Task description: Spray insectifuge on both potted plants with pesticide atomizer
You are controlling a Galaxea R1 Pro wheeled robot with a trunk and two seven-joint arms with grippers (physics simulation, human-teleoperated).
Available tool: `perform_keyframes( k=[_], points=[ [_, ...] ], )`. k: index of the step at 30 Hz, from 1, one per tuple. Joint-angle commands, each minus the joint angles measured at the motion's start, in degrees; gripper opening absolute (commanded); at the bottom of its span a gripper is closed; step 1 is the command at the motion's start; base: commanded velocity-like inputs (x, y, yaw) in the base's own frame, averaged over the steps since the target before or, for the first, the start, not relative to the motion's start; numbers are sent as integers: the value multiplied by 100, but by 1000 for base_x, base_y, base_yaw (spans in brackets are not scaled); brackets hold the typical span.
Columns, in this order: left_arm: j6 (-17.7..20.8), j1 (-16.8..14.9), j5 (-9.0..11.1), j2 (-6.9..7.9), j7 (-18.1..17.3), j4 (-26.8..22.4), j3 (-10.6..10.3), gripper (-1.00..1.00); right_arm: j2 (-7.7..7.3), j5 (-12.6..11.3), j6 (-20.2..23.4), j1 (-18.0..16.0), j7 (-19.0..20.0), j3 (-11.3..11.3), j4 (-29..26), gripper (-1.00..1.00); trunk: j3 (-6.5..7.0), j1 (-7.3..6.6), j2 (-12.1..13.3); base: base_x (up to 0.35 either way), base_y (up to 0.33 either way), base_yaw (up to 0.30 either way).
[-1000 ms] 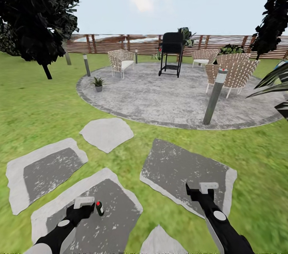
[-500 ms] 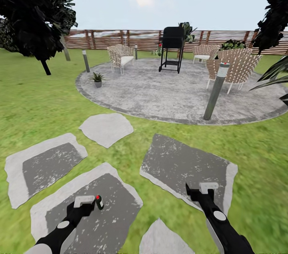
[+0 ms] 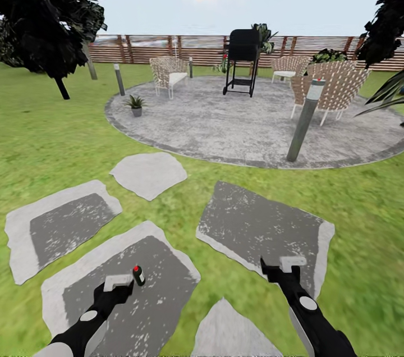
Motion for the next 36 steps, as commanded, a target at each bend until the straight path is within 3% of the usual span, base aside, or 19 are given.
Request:
perform_keyframes(
  k=[1,23,29,36],
  points=[
    [-18,-4,15,-1,-6,5,12,100,1,6,-17,-3,5,-6,3,100,-32,21,-43,0,0,0],
    [-44,-6,11,-1,-6,5,12,100,1,6,-16,-3,5,-6,3,100,-712,97,-112,0,0,0],
    [-44,-6,11,-1,-6,5,9,100,1,6,-17,-3,5,-6,3,100,-853,113,-120,0,0,-28],
    [-50,-6,11,-1,-6,5,8,100,1,6,-16,-3,5,-6,3,100,-965,126,-126,0,0,-247]
  ],
)
